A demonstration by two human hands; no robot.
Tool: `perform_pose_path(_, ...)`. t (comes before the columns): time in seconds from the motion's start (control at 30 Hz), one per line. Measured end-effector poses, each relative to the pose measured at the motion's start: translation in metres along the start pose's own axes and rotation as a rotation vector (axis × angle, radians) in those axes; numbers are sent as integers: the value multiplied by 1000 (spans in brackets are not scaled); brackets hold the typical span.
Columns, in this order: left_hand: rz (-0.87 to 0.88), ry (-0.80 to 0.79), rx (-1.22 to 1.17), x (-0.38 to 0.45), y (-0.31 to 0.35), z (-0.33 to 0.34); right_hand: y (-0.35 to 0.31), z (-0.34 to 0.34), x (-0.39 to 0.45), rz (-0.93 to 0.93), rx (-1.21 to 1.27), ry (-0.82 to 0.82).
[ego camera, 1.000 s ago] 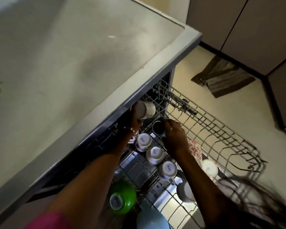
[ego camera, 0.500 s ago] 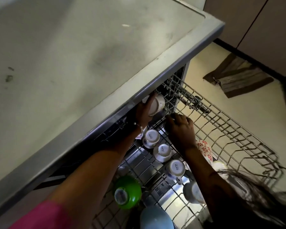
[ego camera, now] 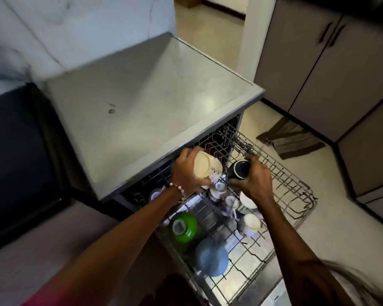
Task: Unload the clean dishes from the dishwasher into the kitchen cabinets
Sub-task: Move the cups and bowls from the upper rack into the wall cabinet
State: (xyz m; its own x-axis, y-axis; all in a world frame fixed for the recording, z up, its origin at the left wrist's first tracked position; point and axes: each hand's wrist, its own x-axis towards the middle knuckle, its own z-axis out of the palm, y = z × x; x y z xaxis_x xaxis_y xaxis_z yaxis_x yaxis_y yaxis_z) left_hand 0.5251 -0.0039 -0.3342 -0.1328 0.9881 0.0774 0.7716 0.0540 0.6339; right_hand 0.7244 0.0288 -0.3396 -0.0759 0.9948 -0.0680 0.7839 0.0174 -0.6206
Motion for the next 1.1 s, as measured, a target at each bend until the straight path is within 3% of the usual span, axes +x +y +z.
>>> perform_pose_path(0.33, -52, 342, -190, -149, 22, -219, -172, -65, -140, -286, 255, 72)
perform_pose_path(0.63, -7, 673, -649, -255, 13, -425, -389, -92, -228, -573, 516, 11)
perform_pose_path(0.97, 117, 1009, -593, -267, 11, -623, -595, -110, -245, -905, 644, -34)
perform_pose_path(1.1, 170, 1064, -504, -240, 8, -695, -664, -120, -218, -1014, 689, 7)
